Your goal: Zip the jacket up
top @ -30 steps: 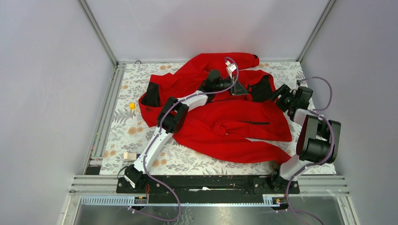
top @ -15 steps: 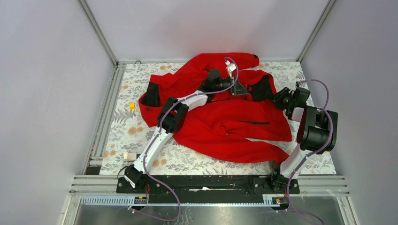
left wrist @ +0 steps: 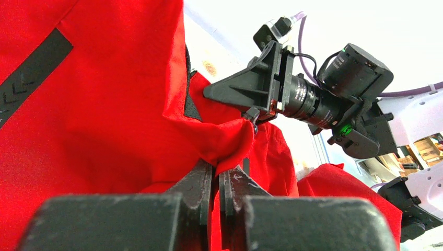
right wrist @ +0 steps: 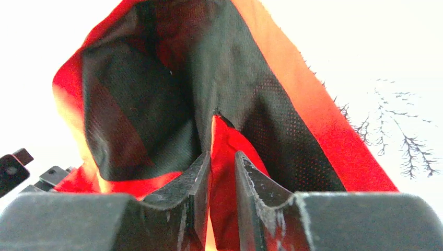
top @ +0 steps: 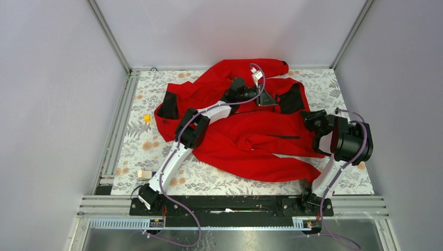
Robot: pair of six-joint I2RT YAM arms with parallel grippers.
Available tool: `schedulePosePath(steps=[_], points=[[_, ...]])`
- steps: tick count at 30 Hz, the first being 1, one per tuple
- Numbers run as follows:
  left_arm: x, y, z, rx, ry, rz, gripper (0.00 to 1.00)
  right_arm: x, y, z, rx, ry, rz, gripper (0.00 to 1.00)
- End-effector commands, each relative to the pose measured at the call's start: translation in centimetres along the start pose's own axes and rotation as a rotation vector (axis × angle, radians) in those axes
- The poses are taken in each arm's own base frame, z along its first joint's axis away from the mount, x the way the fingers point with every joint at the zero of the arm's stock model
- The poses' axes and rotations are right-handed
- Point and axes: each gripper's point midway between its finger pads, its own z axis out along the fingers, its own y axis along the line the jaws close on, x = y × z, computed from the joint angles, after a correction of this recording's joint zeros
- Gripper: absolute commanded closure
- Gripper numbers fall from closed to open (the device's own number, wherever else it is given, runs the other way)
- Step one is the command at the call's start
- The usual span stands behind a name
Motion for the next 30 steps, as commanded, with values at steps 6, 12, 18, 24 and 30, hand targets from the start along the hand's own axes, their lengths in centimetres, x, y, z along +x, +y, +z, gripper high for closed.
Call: schedulePosePath(steps=[6, 12, 18, 24, 30], points=[[-1.8, -1.9, 0.1, 0.068, -0.027, 0.072, 1.00, -3.5, 1.2, 1.2, -0.050, -0.171, 0.104, 0.76], [-1.7, -2.0, 0.2, 0.074, -0.024, 0.071, 1.00, -4.1, 0.8, 1.7, -0.015, -0.181, 0.091, 0.87], [-1.3, -2.0, 0.1, 0.063, -0.007, 0.048, 1.00, -4.0, 6.3, 1.8, -0.252, -0.092, -0.121, 1.00], [-0.5, -2.9, -0.6, 0.081, 0.063, 0.065, 1.00, -0.3, 13.5, -1.1, -0.612, 0.242, -0.275, 1.00], [-0.6, -3.6, -1.2, 0.113, 0.087, 0.123, 1.00, 3.5, 13.5, -2.4, -0.619, 0.515, -0.267, 1.00]])
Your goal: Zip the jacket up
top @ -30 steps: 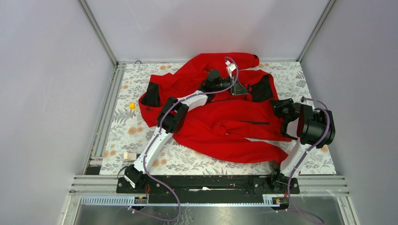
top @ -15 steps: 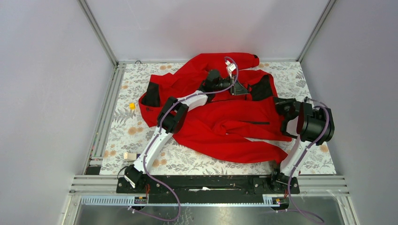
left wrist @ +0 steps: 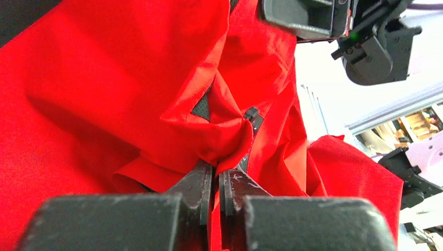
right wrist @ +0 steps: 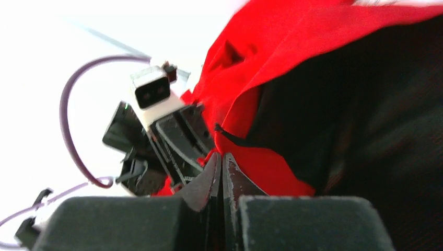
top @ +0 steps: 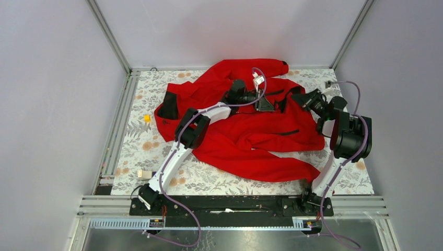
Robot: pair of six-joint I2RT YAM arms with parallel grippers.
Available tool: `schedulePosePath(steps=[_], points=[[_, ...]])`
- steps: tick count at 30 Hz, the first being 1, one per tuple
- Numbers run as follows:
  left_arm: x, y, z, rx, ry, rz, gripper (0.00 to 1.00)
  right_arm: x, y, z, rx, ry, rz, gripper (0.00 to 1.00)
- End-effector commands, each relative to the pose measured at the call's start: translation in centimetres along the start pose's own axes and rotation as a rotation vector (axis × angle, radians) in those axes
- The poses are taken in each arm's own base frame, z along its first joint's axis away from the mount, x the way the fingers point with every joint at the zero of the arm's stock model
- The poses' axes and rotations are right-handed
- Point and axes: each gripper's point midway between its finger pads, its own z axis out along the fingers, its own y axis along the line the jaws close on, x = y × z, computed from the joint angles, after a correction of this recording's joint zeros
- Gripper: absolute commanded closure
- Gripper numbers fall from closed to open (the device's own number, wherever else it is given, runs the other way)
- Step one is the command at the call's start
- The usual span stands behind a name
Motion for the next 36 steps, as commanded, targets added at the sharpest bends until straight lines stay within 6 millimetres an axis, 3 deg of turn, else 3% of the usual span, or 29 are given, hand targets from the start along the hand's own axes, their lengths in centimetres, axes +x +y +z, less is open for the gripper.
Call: schedulePosePath(steps=[1, 4, 6, 9, 15, 18, 23, 30, 36], points=[[-3.4, -4.4, -0.8, 0.101, -0.002, 0.151, 1.00, 4.2, 2.3, -0.7, -0.070, 0.264, -0.025, 1.00], [-3.5, -4.8, -0.9, 0.119, 0.018, 0.190, 1.00, 5.9, 1.1, -0.6, 0.082, 0.369, -0.097, 1.00], [-3.4, -4.5, -1.1, 0.110, 0.026, 0.201, 1.00, 6.6, 1.9, -0.4, 0.094, 0.424, -0.165, 1.00], [-3.6, -3.8, -1.7, 0.100, 0.020, 0.201, 1.00, 7.2, 2.8, -0.5, 0.087, 0.455, -0.138, 1.00], [-3.7, -4.3, -2.6, 0.130, 0.016, 0.266, 1.00, 8.4, 1.8, -1.4, 0.223, 0.551, -0.067, 1.00], [-3.9, -3.9, -2.7, 0.132, 0.017, 0.270, 1.00, 7.8, 2.2, -2.1, 0.283, 0.529, -0.090, 1.00], [-4.0, -4.2, -2.8, 0.163, 0.005, 0.289, 1.00, 8.0, 5.5, -2.0, 0.154, 0.560, -0.038, 1.00], [-3.7, -4.4, -2.8, 0.185, 0.013, 0.284, 1.00, 8.3, 5.1, -1.4, 0.150, 0.561, -0.104, 1.00], [-3.3, -4.0, -2.6, 0.168, 0.018, 0.272, 1.00, 6.8, 4.6, -0.8, 0.162, 0.447, -0.241, 1.00]])
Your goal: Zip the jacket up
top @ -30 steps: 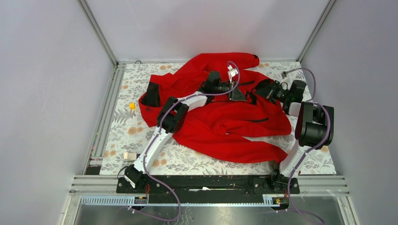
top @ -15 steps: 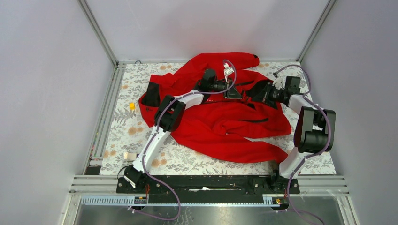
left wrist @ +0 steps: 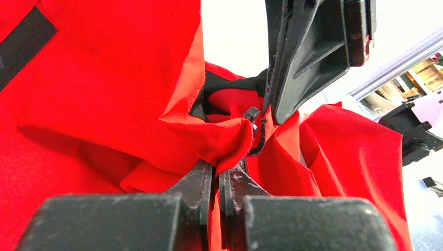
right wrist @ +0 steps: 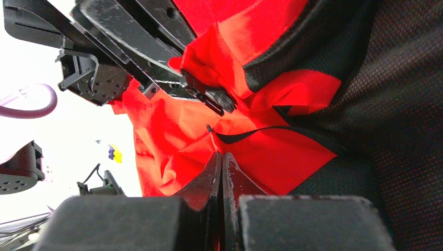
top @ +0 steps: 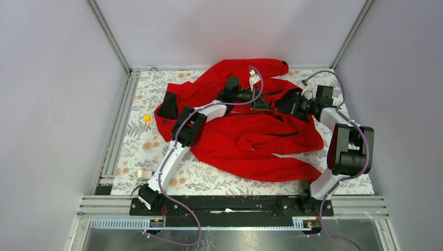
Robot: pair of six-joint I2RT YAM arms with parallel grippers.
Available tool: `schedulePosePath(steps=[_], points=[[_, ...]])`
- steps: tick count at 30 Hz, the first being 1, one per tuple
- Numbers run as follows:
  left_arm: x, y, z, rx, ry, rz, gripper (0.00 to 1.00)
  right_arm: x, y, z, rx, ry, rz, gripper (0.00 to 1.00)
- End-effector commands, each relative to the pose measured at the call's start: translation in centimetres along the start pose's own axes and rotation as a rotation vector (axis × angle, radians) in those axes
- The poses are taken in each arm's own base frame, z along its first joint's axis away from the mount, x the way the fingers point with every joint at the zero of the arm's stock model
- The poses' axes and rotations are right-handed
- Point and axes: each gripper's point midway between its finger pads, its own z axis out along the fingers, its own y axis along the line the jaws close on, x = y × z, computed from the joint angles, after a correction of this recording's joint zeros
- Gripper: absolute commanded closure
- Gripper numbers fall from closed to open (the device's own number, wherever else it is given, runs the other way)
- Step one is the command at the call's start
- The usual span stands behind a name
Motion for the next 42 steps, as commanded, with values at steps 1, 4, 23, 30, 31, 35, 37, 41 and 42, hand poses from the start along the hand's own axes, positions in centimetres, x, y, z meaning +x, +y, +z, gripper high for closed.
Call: schedulePosePath(steps=[1, 4, 23, 30, 31, 35, 37, 41, 42], points=[[-3.3, -2.5, 0.2, 0.052, -0.019, 0.116, 1.00, -2.8, 1.2, -0.8, 0.024, -0.114, -0.164, 1.00], [-3.0, -2.3, 0.2, 0.040, -0.010, 0.118, 1.00, -3.1, 1.3, -1.1, 0.038, -0.143, -0.196, 1.00], [-2.9, -2.2, 0.7, 0.017, -0.002, 0.136, 1.00, -2.7, 0.6, 0.0, 0.095, -0.086, -0.234, 1.00], [-3.0, -2.3, 0.7, 0.007, -0.001, 0.146, 1.00, -1.8, -0.1, 0.4, 0.128, -0.046, -0.208, 1.00], [-2.9, -2.2, 0.7, 0.004, -0.002, 0.147, 1.00, -1.7, -0.1, 0.4, 0.129, -0.042, -0.208, 1.00], [-3.0, -2.2, 0.7, -0.004, -0.006, 0.154, 1.00, -1.5, -0.3, 0.6, 0.134, -0.027, -0.201, 1.00], [-3.1, -2.2, 0.8, -0.004, -0.007, 0.157, 1.00, -1.4, -0.4, 0.7, 0.135, -0.019, -0.199, 1.00], [-2.9, -2.3, 0.8, -0.007, -0.004, 0.161, 1.00, -1.5, -0.3, 0.9, 0.135, -0.018, -0.209, 1.00], [-2.9, -2.2, 0.8, -0.011, -0.002, 0.163, 1.00, -1.5, -0.2, 0.9, 0.137, -0.020, -0.211, 1.00]])
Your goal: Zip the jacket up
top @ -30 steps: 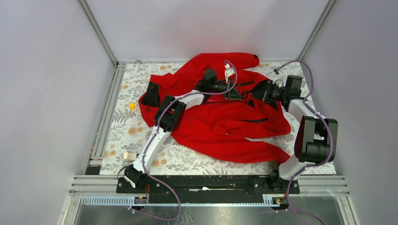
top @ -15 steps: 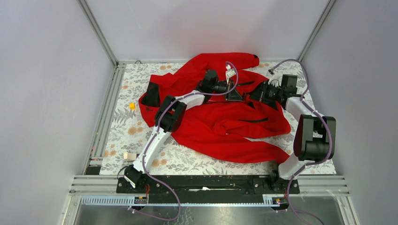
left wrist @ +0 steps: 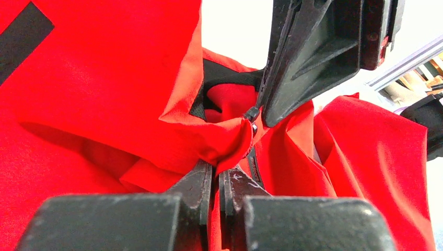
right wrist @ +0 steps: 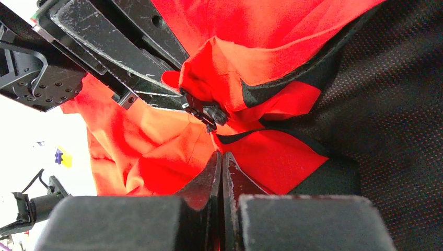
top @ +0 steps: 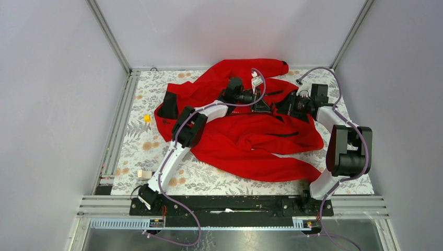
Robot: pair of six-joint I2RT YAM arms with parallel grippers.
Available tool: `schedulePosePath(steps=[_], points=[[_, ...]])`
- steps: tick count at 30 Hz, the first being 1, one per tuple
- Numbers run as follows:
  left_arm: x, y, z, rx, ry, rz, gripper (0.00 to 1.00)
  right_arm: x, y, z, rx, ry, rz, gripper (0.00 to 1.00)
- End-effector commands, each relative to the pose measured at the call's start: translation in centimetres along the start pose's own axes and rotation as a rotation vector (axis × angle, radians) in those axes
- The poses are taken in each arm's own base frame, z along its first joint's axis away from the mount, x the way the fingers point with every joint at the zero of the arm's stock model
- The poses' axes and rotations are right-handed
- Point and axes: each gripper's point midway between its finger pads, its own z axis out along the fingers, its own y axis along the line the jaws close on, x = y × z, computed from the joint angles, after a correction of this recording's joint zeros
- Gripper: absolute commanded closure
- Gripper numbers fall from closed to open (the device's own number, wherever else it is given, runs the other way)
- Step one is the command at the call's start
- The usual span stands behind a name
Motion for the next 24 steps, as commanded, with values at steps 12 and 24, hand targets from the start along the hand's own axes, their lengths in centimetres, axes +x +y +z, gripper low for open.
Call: schedulePosePath(steps=[12, 24], points=[[-3.69, -2.51, 0.41, -0.010, -0.019, 0.143, 1.00, -2.30, 0.22, 0.21, 0.036, -0.045, -0.060, 1.00], [-3.73, -2.46, 0.36, -0.023, -0.016, 0.152, 1.00, -1.61, 0.18, 0.56, 0.046, -0.013, -0.069, 1.00]])
